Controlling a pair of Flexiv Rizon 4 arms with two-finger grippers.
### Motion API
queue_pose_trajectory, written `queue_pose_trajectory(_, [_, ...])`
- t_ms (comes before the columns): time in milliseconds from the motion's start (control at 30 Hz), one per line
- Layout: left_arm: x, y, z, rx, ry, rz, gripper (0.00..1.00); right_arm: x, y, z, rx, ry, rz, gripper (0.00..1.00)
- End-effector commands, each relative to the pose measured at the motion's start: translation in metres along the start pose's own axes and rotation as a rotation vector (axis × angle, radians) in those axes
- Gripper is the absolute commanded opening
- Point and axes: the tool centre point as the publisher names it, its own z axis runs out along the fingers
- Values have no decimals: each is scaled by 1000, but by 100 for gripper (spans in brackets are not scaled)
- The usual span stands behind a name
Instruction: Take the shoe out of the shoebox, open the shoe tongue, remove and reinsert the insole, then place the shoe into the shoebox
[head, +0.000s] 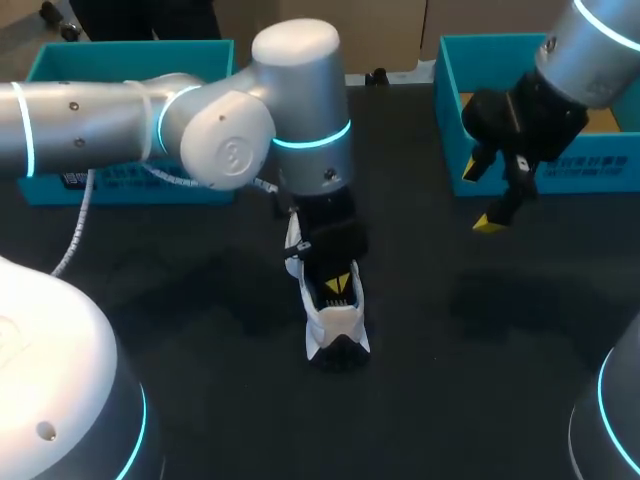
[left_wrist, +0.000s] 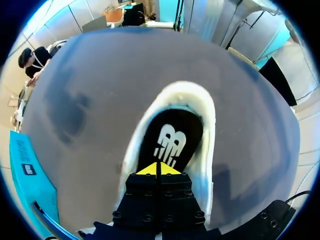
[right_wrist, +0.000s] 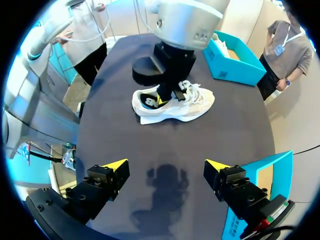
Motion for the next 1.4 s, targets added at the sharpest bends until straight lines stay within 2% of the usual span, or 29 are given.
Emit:
queue_pose_trajectory(33, [2, -9, -8, 3, -16, 14, 0, 0, 0, 1, 2, -1, 0, 100])
queue_pose_trajectory(233, [-6, -17, 7, 17, 4, 36, 0, 0, 0, 1, 2, -1, 0, 100])
queue_pose_trajectory(400, [-2, -20, 24, 27, 35, 45, 0, 0, 0, 1, 2, -1, 0, 100])
queue_pose_trajectory(700, [9, -11, 44, -13, 91, 30, 0, 0, 0, 1, 2, -1, 0, 100])
queue_pose_trajectory(900, [16, -11, 27, -9, 71, 20, 0, 0, 0, 1, 2, -1, 0, 100])
queue_pose_trajectory(1133, [15, -24, 8, 25, 22, 33, 0, 0, 0, 1, 2, -1, 0, 100])
queue_pose_trajectory(1267, [12, -31, 14, 61, 20, 35, 0, 0, 0, 1, 2, -1, 0, 100])
queue_pose_trajectory(1400, [10, -37, 30, 97, 31, 46, 0, 0, 0, 1, 2, -1, 0, 100])
